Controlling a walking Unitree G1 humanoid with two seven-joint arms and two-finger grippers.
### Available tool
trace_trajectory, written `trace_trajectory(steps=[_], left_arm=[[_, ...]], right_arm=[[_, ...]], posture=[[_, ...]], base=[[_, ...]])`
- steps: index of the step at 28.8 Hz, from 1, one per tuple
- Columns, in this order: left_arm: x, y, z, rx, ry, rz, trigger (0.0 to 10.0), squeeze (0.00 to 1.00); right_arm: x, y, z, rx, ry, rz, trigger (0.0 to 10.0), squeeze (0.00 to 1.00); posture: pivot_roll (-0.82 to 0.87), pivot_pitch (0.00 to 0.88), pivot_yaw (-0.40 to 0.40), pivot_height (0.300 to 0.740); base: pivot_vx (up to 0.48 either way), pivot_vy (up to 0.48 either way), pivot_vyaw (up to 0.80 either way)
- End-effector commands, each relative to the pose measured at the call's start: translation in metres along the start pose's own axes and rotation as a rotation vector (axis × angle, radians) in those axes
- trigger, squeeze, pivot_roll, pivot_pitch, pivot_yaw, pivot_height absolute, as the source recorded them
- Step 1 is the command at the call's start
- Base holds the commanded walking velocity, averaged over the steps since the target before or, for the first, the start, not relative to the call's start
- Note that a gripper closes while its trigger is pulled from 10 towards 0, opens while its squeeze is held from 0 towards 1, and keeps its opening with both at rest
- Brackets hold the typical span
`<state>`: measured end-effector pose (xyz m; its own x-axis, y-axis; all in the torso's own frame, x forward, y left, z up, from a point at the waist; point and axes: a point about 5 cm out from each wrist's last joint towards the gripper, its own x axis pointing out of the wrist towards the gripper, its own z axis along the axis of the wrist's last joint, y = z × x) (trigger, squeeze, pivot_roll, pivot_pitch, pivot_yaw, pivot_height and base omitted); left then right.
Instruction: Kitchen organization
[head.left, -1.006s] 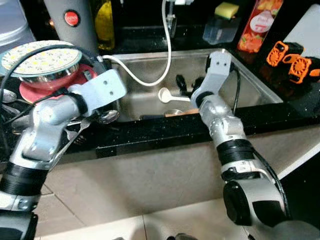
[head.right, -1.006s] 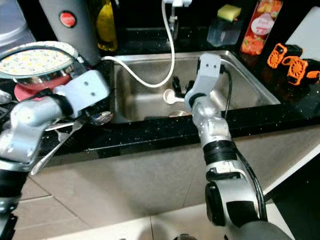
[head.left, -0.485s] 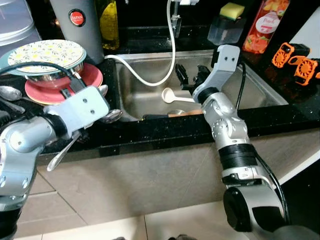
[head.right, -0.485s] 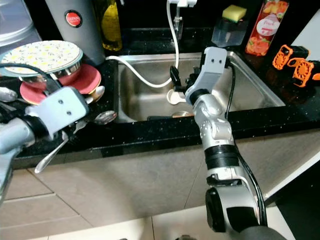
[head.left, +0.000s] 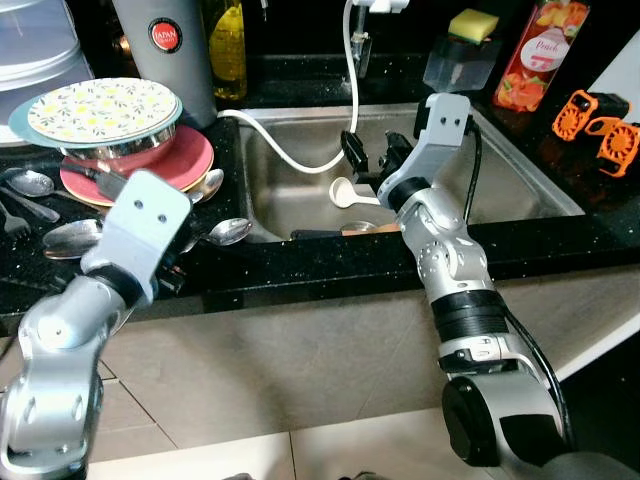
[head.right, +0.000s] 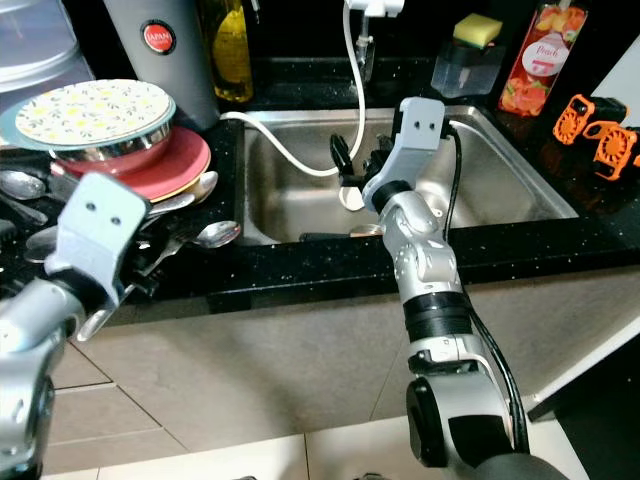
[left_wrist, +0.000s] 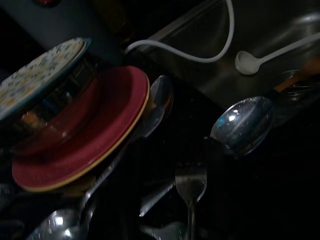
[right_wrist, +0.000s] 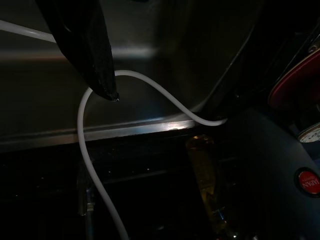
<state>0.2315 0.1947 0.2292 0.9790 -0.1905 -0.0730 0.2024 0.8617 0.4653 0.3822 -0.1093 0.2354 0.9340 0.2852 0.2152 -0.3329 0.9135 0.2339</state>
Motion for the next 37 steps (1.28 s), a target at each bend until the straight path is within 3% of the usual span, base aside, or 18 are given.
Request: trace_trajectory(steps=[1,5,6,9,21,27,29,31,32,33,37], left_arm=[[-0.004,-0.003,0.001,-0.04,-0.002,0.033,10.0,1.0],[-0.006,-0.006,-0.002,-0.134,0.028,0.071,10.0,1.0],[-0.007,-0.006,-0.004,-0.163,0.041,0.072,10.0,0.0],[-0.003,-0.011,-0.011,-0.25,0.085,0.034,10.0,0.0],[0.012,-0.02,-0.029,-0.422,0.178,0.009,10.0,0.0],[0.014,-0.024,-0.032,-0.45,0.193,-0.018,9.8,0.0],[0.015,-0.025,-0.033,-0.455,0.198,-0.018,5.3,0.0],[0.015,-0.025,-0.034,-0.458,0.201,-0.018,5.3,0.0],[0.015,-0.025,-0.035,-0.455,0.207,-0.017,1.6,0.0],[0.015,-0.025,-0.036,-0.457,0.21,-0.018,0.0,0.0],[0.014,-0.025,-0.038,-0.456,0.218,-0.016,0.0,0.0]], right_arm=[[-0.001,-0.004,-0.003,0.0,0.01,-0.008,10.0,0.0],[-0.001,-0.003,-0.005,0.0,0.015,-0.004,10.0,0.0],[-0.001,-0.002,-0.005,0.0,0.016,-0.002,10.0,0.0],[0.001,-0.001,-0.005,0.003,0.015,0.004,10.0,0.0],[-0.002,-0.005,-0.002,-0.012,0.005,-0.008,10.0,0.0],[-0.002,-0.004,-0.001,-0.014,0.0,-0.007,10.0,0.0],[-0.002,-0.004,-0.001,-0.014,-0.002,-0.004,10.0,0.0],[-0.002,-0.003,0.0,-0.014,-0.003,-0.003,10.0,0.0],[-0.002,-0.003,-0.001,-0.015,-0.003,-0.001,10.0,0.0],[-0.002,-0.003,-0.001,-0.015,-0.003,-0.001,10.0,0.0],[-0.002,-0.003,-0.001,-0.015,-0.003,0.0,10.0,0.0]], posture=[[0.21,0.022,-0.043,0.74],[0.21,0.026,-0.048,0.74],[0.21,0.027,-0.053,0.74],[0.22,0.023,-0.06,0.74],[0.18,0.015,-0.045,0.74],[0.18,0.012,-0.044,0.74],[0.18,0.011,-0.044,0.74],[0.18,0.011,-0.044,0.74],[0.18,0.011,-0.046,0.74],[0.18,0.011,-0.045,0.74],[0.18,0.011,-0.045,0.74]], base=[[0.0,0.0,0.0],[0.0,0.0,0.0],[0.0,0.0,0.0],[0.0,0.0,0.0],[0.0,0.0,0.0],[0.0,0.0,0.0],[0.0,0.0,0.0],[0.0,0.0,0.0],[0.0,0.0,0.0],[0.0,0.0,0.0],[0.0,0.0,0.0]])
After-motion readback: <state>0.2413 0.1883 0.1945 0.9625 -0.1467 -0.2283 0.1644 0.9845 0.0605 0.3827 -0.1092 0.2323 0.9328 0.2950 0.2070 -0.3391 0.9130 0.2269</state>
